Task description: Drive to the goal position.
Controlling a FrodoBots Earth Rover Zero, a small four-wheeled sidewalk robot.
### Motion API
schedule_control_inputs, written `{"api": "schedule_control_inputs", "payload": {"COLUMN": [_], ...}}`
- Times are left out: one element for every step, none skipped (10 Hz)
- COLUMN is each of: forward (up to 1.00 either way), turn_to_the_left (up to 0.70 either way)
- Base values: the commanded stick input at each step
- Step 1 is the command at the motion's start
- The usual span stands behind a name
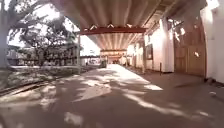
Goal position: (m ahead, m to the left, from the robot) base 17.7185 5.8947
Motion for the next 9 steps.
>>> {"api": "schedule_control_inputs", "payload": {"forward": [0.7, 0.7, 0.7, 0.7, 0.7, 0.7, 0.7, 0.7, 0.7], "turn_to_the_left": [0.0, 0.0, 0.0, 0.0, 0.0, 0.0, 0.0, 0.0, 0.0]}}
